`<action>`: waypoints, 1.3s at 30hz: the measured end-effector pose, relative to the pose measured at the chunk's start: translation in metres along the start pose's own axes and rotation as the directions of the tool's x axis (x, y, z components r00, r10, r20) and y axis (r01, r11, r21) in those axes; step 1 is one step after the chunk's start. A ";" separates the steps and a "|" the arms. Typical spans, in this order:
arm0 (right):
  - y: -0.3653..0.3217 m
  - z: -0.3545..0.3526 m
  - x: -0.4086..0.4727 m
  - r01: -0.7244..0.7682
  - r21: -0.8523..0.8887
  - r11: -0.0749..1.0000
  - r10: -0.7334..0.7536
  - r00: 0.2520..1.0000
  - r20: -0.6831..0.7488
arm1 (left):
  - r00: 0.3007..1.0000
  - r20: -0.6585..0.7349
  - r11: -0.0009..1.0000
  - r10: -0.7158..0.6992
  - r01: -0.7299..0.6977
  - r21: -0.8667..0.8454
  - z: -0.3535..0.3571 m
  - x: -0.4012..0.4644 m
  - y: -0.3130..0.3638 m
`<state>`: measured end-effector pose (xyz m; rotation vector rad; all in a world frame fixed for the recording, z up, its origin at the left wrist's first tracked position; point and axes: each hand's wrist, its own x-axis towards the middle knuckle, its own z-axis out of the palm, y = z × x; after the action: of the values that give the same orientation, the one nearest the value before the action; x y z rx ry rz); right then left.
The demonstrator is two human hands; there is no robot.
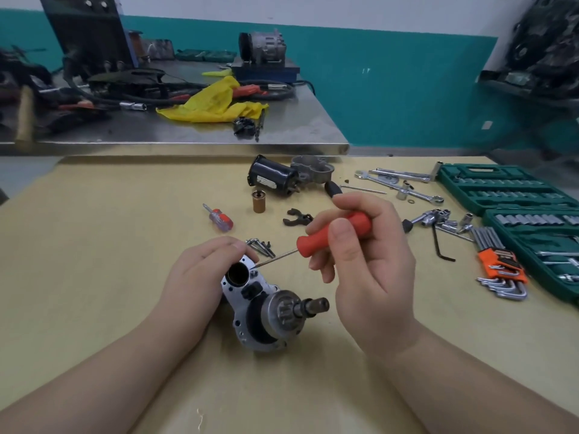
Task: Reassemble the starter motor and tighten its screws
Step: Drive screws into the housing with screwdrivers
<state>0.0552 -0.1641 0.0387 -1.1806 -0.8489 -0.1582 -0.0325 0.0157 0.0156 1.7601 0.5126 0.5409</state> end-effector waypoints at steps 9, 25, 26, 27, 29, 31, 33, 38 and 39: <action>0.000 -0.003 -0.002 0.068 -0.037 0.997 -0.068 0.998 0.004 | 0.998 0.017 0.994 0.053 -0.054 0.092 -0.001 -0.001 -0.001; 0.004 -0.004 -0.002 0.081 -0.052 0.995 -0.079 0.996 0.035 | 1.000 0.001 0.999 0.026 -0.026 0.030 -0.001 -0.003 0.002; 0.004 -0.004 -0.003 0.089 -0.058 0.994 -0.087 0.995 0.047 | 1.000 0.003 0.999 0.028 -0.028 0.037 -0.001 -0.003 0.002; 0.004 -0.004 -0.003 0.096 -0.069 0.993 -0.092 0.994 0.057 | 1.000 0.009 0.999 0.028 -0.028 0.034 -0.001 -0.003 0.002; 0.004 -0.004 -0.003 0.103 -0.089 0.991 -0.097 0.993 0.070 | 0.999 0.030 0.999 0.037 -0.037 0.019 -0.001 -0.003 0.002; 0.004 -0.003 -0.002 0.112 -0.097 0.989 -0.105 0.992 0.075 | 0.998 0.045 0.998 0.052 -0.053 0.026 -0.001 -0.003 0.002; 0.004 -0.002 0.001 0.167 -0.116 0.979 -0.157 0.984 0.088 | 0.998 0.046 0.998 0.050 -0.051 0.027 -0.002 -0.002 0.001; 0.007 -0.005 0.000 0.176 -0.106 0.979 -0.163 0.979 0.124 | 0.998 0.041 0.998 0.045 -0.046 0.030 -0.002 -0.001 0.000; 0.007 -0.006 -0.001 0.163 -0.099 0.982 -0.149 0.980 0.134 | 0.997 0.045 0.997 0.060 -0.062 0.045 -0.002 -0.002 0.000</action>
<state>0.0612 -0.1670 0.0319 -1.2362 -1.0562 -0.2633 -0.0350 0.0160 0.0156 1.8329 0.4450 0.5356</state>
